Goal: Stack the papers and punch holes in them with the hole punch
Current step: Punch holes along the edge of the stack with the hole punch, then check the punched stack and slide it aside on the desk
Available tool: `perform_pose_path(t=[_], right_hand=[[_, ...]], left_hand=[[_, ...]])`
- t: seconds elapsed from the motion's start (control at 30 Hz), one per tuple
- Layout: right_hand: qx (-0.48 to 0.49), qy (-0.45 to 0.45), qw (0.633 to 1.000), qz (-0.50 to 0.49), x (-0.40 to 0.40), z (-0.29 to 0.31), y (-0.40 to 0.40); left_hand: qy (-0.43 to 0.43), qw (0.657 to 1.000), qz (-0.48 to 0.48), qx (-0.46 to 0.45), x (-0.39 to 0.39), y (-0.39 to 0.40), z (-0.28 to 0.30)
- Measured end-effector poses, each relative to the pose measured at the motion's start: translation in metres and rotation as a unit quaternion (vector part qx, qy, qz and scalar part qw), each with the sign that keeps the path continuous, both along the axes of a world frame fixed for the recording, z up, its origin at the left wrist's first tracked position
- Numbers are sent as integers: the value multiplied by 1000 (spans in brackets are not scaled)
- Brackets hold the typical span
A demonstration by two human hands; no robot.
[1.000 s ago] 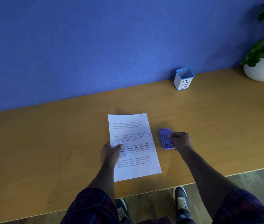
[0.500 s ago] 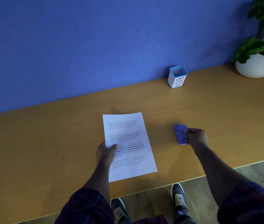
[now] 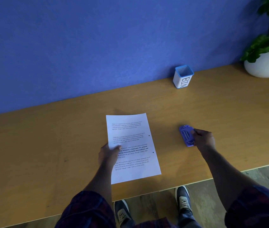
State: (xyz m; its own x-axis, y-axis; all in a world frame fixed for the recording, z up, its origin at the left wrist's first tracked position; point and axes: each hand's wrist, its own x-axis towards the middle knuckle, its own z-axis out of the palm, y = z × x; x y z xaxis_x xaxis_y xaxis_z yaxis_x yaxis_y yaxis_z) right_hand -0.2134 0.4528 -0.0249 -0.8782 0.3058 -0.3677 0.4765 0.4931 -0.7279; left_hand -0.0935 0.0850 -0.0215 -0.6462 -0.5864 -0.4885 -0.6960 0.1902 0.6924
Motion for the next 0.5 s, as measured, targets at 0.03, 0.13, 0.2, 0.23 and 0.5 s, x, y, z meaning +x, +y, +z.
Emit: perform_pose_path(t=[0.03, 0.13, 0.2, 0.23, 0.5], right_hand=[[12, -2, 1000, 11, -1, 1, 0], [44, -8, 999, 26, -3, 6, -2], [66, -4, 998, 5, 0, 12, -7], [96, 15, 995, -7, 3, 16, -12], [-109, 133, 968, 184, 8, 52, -105]], left_hand=[[4, 1000, 2, 6, 0, -1, -1], [21, 999, 21, 44, -1, -3, -2], [52, 994, 44, 88, -2, -3, 0], [74, 989, 57, 112, -2, -3, 2], [176, 953, 78, 232, -34, -13, 55]])
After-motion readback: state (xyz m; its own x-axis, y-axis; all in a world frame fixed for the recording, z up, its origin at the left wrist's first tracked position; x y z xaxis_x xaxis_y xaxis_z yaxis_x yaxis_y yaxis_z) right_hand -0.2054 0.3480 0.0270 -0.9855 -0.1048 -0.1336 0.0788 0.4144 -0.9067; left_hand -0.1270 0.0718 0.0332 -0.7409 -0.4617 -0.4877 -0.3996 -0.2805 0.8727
